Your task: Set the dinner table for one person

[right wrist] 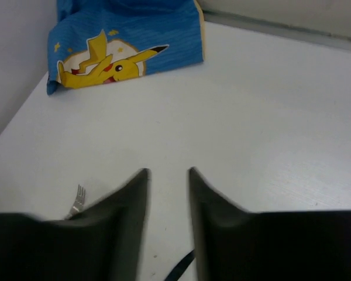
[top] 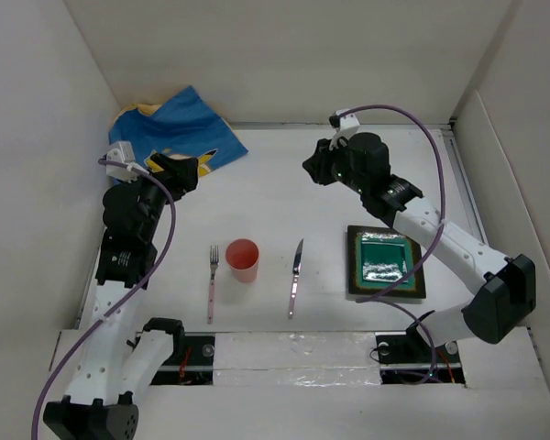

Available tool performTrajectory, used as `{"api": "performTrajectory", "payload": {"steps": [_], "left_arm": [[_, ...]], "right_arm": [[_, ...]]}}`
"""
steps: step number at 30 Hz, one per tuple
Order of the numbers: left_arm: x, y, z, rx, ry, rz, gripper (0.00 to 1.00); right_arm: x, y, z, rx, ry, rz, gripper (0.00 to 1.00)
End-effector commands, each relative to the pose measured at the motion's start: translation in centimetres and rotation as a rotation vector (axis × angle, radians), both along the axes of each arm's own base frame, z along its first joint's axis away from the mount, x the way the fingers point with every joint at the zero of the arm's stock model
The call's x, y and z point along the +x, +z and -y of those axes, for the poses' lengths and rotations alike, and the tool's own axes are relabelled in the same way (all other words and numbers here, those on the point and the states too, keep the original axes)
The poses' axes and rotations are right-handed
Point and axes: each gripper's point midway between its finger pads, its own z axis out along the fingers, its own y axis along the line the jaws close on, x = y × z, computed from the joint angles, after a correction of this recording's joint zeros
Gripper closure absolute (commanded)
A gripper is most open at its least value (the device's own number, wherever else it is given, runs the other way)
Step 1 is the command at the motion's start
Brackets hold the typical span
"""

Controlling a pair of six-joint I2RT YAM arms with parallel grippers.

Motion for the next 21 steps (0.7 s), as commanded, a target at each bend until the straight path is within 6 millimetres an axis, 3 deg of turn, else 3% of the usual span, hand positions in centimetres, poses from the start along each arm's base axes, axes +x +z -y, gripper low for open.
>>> {"api": "performTrajectory", "payload": {"steps": [1,2,3,4,5,6,7,9,10,11,12,13,14,15,16,17,18,19,20,21], "left_arm": [[1.3,2.1,0.5,-0.01,-0.014,0.04,0.27],[1.8,2.4,0.6,-0.017,-0.018,0.037,0.28],[2.4,2.4,0.7,-0.035,-0.016,0.03,0.29],[3.9,1.1,0.9,-0.045,-0.014,-0.014,0.34],[4.7,1.4,1.1,-0.054,-0.018,-0.019,0.37],[5.5,1.2,1.4,-0.059,-0.03,-0.033,0.46],[7.2,-0.5,2.1,-0.054,-0.054,-0.086,0.7],[9.0,0.6,2.7,-0.033,-0.083,-0.075,0.92],[11.1,-1.2,2.4,-0.006,-0.058,-0.124,1.0],[12.2,0.0,2.6,0.008,-0.045,-0.106,1.0],[14.3,-3.1,3.0,0.043,-0.038,-0.195,1.0],[15.6,-4.3,2.4,0.11,0.006,-0.232,0.98],[17.1,-2.3,2.5,0.135,0.005,-0.202,0.91],[17.9,-4.4,2.3,0.178,0.03,-0.28,0.82],[19.8,-8.6,2.6,0.211,0.021,-0.379,0.7],[21.3,-7.6,2.8,0.234,0.013,-0.365,0.66],[21.6,-9.3,2.8,0.257,0.008,-0.428,0.63],[22.9,-12.6,2.8,0.278,0.01,-0.491,0.54],[24.0,-12.4,2.6,0.296,0.024,-0.48,0.49],[24.8,-15.9,3.0,0.316,0.017,-0.55,0.46]], "right_arm": [[-0.4,5.1,-1.2,0.119,0.043,0.139,0.89],[-0.7,5.4,-1.1,0.127,0.048,0.15,0.98],[-0.8,4.8,-1.1,0.121,0.052,0.139,1.0],[-0.9,4.6,-1.0,0.119,0.054,0.139,1.0],[-1.1,4.4,-0.8,0.117,0.051,0.139,1.0],[-1.2,4.5,-0.6,0.122,0.045,0.148,1.0],[-1.1,3.5,-0.1,0.112,0.035,0.137,1.0],[-1.5,3.0,0.2,0.108,0.03,0.13,1.0],[-1.8,2.0,0.5,0.097,0.029,0.116,1.0],[-2.0,1.5,0.6,0.092,0.027,0.11,1.0],[-2.1,1.3,0.9,0.099,0.017,0.112,1.0],[-2.4,1.4,1.1,0.107,0.013,0.12,1.0],[-2.5,0.1,1.3,0.095,0.01,0.102,1.0],[-2.8,-0.1,1.4,0.095,0.011,0.096,1.0],[-3.1,-0.3,1.6,0.092,0.013,0.092,1.0],[-3.4,-1.3,1.8,0.078,0.009,0.072,1.0],[-3.5,-1.6,2.0,0.072,0.009,0.071,1.0],[-3.7,-1.9,2.1,0.069,0.01,0.066,0.98],[-4.0,-1.9,2.4,0.066,0.008,0.071,0.95],[-4.2,-2.7,2.6,0.056,0.0,0.06,0.87]]}}
